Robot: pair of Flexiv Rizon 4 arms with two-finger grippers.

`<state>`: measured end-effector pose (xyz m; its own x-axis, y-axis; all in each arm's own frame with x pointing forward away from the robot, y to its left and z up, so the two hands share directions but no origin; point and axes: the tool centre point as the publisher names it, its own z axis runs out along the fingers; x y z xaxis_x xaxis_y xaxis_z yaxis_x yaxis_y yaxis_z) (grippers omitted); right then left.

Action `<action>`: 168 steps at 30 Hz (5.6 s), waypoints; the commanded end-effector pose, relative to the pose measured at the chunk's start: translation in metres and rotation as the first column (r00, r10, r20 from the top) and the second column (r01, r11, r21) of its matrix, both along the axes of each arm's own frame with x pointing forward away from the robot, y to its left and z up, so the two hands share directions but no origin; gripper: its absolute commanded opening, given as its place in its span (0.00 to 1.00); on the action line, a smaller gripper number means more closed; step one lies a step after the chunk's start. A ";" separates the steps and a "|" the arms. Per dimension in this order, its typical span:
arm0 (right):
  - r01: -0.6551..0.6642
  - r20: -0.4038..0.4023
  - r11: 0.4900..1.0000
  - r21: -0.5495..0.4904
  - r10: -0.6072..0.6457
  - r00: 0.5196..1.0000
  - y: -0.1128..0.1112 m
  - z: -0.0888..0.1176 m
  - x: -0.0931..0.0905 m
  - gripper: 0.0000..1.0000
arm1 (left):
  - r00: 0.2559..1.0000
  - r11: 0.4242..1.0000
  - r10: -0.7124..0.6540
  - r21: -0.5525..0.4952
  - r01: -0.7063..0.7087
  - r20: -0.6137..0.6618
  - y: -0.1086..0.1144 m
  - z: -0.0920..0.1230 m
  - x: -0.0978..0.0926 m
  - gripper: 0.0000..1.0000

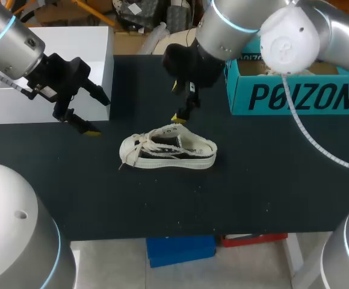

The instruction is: Take the shoe out of the shoebox, open the shoe tongue, remove and reinsert the insole, then place the shoe into the shoebox

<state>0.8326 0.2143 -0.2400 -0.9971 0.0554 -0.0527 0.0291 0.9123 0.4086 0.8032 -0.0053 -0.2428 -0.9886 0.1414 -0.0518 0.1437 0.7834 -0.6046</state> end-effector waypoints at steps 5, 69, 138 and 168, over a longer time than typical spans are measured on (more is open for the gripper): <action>0.060 0.024 0.979 0.197 -0.067 0.997 -0.018 -0.031 -0.011 1.00 | 1.000 1.000 0.000 0.000 0.000 0.002 0.000 -0.002 0.000 1.00; 0.089 0.004 0.867 0.490 -0.105 0.995 -0.067 -0.190 0.010 1.00 | 1.000 1.000 0.000 0.000 0.000 0.002 0.000 -0.002 0.000 1.00; 0.065 -0.017 0.845 0.531 -0.067 0.998 -0.062 -0.200 0.008 0.00 | -0.012 -0.064 0.998 0.831 -0.552 0.069 -0.022 -0.010 0.016 1.00; 0.065 -0.017 0.845 0.531 -0.067 0.998 -0.062 -0.200 0.008 0.00 | -0.355 -0.358 0.924 0.651 -0.669 0.143 -0.083 -0.027 0.011 1.00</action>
